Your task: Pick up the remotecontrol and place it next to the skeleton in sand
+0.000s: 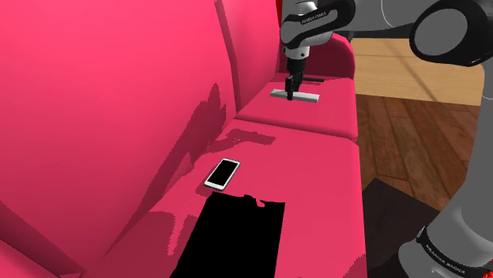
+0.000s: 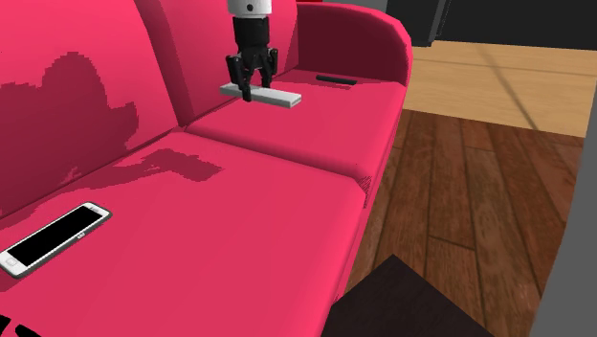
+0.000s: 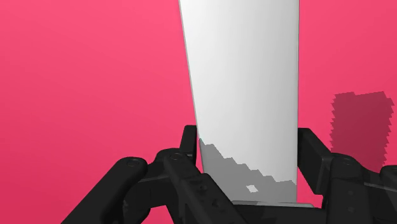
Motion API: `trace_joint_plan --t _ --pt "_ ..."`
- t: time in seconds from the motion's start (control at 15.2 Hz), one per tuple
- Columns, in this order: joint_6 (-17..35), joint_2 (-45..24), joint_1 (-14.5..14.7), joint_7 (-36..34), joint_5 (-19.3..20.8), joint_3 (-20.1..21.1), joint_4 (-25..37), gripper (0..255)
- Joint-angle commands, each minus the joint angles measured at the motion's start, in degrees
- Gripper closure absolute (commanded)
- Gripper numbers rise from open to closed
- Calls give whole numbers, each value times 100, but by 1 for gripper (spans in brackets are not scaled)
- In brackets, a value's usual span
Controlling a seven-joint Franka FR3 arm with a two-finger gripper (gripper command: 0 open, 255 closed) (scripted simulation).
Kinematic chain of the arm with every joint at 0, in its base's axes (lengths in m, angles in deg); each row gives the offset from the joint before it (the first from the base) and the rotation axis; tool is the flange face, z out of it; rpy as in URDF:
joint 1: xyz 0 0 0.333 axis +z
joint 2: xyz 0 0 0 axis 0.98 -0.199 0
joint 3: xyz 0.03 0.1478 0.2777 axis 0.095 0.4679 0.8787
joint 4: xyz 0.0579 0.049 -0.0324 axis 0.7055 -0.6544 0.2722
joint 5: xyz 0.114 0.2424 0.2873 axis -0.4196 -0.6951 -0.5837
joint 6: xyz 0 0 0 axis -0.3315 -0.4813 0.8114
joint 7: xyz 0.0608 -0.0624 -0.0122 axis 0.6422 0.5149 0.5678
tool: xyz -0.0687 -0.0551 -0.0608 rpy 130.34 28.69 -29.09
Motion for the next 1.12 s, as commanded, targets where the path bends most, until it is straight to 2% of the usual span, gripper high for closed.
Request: trace_joint_plan --t 0.0,0.46,1.06 --pt "39 227 77 -87 49 13 -258 255" --pt "532 1583 541 -779 335 216 -2061 255" --pt "789 3051 983 -1794 493 724 -3754 255"
